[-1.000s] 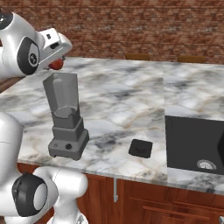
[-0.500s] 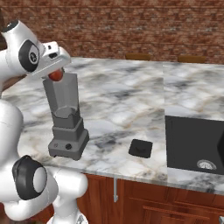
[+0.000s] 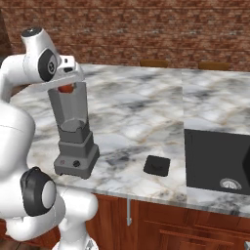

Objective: Open the blender lid, put the apple in the blender, close the lid, and start the blender.

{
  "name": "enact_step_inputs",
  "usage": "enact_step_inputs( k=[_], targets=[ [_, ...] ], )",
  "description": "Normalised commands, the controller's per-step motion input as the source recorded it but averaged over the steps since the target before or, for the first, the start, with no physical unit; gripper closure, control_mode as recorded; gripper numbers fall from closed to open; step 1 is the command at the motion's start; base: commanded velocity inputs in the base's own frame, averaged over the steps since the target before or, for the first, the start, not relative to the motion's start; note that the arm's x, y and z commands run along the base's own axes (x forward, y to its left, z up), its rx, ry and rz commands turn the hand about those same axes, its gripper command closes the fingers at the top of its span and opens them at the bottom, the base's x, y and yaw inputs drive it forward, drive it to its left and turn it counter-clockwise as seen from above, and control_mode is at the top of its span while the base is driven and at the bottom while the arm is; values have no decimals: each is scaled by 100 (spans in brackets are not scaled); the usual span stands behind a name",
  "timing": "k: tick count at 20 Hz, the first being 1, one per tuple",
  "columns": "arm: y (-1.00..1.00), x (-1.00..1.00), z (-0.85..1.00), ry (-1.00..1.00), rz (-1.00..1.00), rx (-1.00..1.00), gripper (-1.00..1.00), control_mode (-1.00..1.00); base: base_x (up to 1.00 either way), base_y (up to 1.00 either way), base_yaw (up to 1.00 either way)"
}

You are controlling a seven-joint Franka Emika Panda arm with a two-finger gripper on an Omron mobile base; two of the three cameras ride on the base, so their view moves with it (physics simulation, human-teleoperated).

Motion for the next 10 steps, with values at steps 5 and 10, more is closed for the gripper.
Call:
enact_step_inputs(
  k=[5,10],
  targets=[
    [0,-6,-70,5,0,16,-100,-100,0,0,0],
    [0,-3,-44,0,0,12,-100,-100,0,0,0]
  ],
)
